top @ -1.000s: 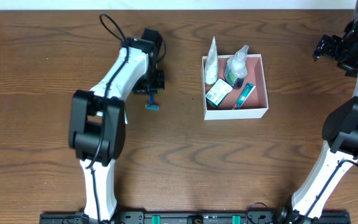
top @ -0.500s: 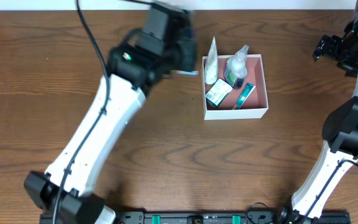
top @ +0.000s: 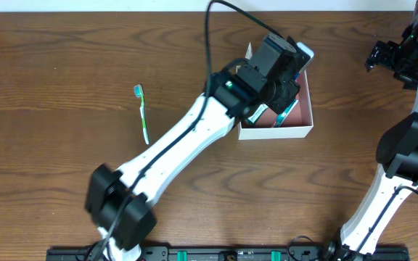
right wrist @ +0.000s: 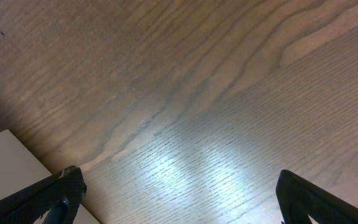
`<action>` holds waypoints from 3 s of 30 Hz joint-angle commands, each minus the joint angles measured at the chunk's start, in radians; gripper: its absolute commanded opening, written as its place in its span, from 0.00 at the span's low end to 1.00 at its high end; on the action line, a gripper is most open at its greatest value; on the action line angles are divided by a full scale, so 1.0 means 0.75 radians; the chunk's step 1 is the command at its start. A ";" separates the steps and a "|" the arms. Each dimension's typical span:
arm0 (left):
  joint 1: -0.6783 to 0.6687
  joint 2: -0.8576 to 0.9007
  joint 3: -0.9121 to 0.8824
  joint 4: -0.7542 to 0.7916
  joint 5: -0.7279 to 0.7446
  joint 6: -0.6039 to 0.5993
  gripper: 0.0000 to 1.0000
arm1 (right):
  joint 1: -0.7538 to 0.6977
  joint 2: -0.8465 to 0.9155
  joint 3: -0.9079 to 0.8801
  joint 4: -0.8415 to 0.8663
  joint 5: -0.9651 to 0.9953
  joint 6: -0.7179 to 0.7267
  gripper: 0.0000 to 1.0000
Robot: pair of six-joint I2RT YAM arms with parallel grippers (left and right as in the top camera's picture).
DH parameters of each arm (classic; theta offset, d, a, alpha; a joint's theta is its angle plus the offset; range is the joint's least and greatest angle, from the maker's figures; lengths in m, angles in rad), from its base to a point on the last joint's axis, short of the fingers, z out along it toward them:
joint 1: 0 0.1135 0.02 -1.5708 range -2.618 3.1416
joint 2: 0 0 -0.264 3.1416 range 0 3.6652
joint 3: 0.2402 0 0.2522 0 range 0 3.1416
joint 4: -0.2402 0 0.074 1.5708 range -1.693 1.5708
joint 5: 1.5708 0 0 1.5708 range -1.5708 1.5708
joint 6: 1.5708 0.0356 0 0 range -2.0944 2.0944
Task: Pack container
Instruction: 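Carry the blue razor right and lower it into the pink box, then open the left gripper and withdraw it left toward the toothbrush, then lower the left gripper onto the green toothbrush handle and grasp it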
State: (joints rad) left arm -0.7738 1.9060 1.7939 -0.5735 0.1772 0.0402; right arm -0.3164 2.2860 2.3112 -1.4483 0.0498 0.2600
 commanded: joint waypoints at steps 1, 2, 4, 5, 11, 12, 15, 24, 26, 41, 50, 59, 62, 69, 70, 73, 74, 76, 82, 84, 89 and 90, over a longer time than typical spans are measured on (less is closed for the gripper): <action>0.008 0.083 0.002 0.015 -0.044 0.042 0.07 | 0.003 0.000 -0.003 0.001 0.013 0.017 0.99; 0.008 0.102 0.002 0.020 -0.060 0.044 0.07 | 0.003 0.000 -0.003 0.001 0.013 0.017 0.99; 0.008 0.140 0.002 0.025 -0.088 0.046 0.08 | 0.003 -0.001 -0.003 0.001 0.013 0.017 0.99; 0.008 0.155 0.002 0.025 -0.094 0.046 0.13 | 0.004 0.000 -0.003 0.001 0.013 0.017 0.99; 0.008 0.187 0.002 0.025 -0.098 0.046 0.17 | 0.003 0.000 -0.003 0.001 0.013 0.017 0.99; 0.008 0.187 0.002 0.025 -0.098 0.046 0.22 | 0.003 0.000 -0.003 0.001 0.013 0.017 0.99; 0.008 0.187 0.003 0.026 -0.098 0.046 0.32 | 0.004 0.000 -0.003 0.001 0.013 0.017 0.99; 0.016 0.032 0.005 -0.044 -0.144 0.046 0.66 | 0.003 0.000 -0.003 0.001 0.013 0.017 0.99; 0.027 -0.053 0.005 -0.102 -0.215 0.045 0.81 | 0.004 0.000 -0.003 0.001 0.013 0.017 0.99; 0.596 -0.217 -0.083 -0.650 -0.595 -0.473 0.98 | 0.004 0.000 -0.003 0.001 0.013 0.017 0.99; 0.902 -0.052 -0.240 -0.632 -0.315 -0.472 0.98 | 0.003 0.000 -0.003 0.001 0.013 0.017 0.99; 0.927 0.155 -0.284 -0.570 -0.230 -0.465 0.98 | 0.004 0.000 -0.003 0.001 0.013 0.017 0.99; 0.927 0.215 -0.308 -0.533 -0.167 -0.465 0.98 | 0.003 0.000 -0.003 0.001 0.013 0.017 0.99; 0.927 0.264 -0.316 -0.502 -0.145 -0.464 0.98 | 0.004 0.000 -0.003 0.001 0.013 0.017 0.99; 0.927 0.264 -0.316 -0.498 -0.145 -0.464 0.98 | 0.004 0.000 -0.003 0.001 0.013 0.017 0.99; 0.933 0.264 -0.319 -0.494 -0.145 -0.460 0.98 | 0.003 0.000 -0.003 0.001 0.013 0.017 0.99; 0.936 0.264 -0.324 -0.487 -0.145 -0.460 0.98 | 0.003 0.000 -0.003 0.001 0.013 0.017 0.99; 0.944 0.264 -0.337 -0.471 -0.140 -0.459 0.98 | 0.003 0.000 -0.003 0.002 0.013 0.017 0.99; 0.962 0.264 -0.392 -0.438 -0.140 -0.460 0.98 | 0.004 0.000 -0.003 0.001 0.013 0.017 0.99; 0.962 0.264 -0.409 -0.427 -0.140 -0.459 0.98 | 0.005 0.000 -0.003 0.001 0.013 0.017 0.99; 0.962 0.264 -0.423 -0.404 -0.141 -0.459 0.98 | 0.003 0.000 -0.003 0.002 0.013 0.017 0.99; 0.962 0.264 -0.423 -0.402 -0.140 -0.460 0.98 | 0.003 0.000 -0.003 0.001 0.013 0.017 0.99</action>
State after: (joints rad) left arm -0.0566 2.1014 1.4811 -0.8799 0.0723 -0.2958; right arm -0.3164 2.2860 2.3112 -1.4479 0.0498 0.2600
